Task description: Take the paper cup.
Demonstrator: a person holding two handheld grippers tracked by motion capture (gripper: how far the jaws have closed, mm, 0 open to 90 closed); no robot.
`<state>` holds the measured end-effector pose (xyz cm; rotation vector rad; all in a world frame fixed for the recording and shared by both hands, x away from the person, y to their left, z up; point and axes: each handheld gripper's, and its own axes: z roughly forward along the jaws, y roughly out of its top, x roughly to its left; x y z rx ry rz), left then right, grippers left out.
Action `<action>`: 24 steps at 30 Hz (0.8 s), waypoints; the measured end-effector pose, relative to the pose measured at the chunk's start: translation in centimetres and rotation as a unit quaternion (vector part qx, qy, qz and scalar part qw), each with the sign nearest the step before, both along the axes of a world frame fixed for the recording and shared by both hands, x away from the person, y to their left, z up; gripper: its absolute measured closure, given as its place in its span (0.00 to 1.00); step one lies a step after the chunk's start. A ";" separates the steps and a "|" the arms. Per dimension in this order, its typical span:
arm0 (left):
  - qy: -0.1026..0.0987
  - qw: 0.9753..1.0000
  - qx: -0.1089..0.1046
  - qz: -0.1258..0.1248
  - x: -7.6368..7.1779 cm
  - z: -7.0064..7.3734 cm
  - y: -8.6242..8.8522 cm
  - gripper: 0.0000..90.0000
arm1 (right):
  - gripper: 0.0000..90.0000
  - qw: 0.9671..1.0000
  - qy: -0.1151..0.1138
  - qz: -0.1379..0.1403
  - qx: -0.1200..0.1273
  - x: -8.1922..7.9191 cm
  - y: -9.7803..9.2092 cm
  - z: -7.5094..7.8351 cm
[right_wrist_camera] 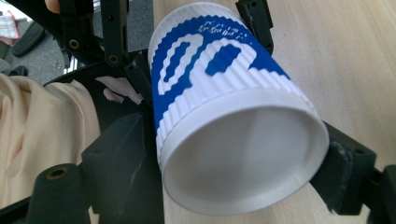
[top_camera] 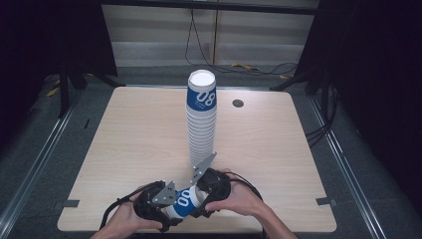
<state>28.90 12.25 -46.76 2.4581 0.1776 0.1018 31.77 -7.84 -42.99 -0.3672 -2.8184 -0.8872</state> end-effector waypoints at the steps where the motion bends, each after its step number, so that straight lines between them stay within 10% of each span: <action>1: -0.001 1.000 0.000 0.000 0.0 0.0 0.0 0.20 | 0.23 1.000 -0.001 -0.001 -0.001 0.0 0.0 0.0; 24: -0.016 0.998 -0.058 0.030 0.5 0.1 1.1 0.16 | 0.31 1.000 -0.018 -0.017 0.007 0.3 -0.6 0.3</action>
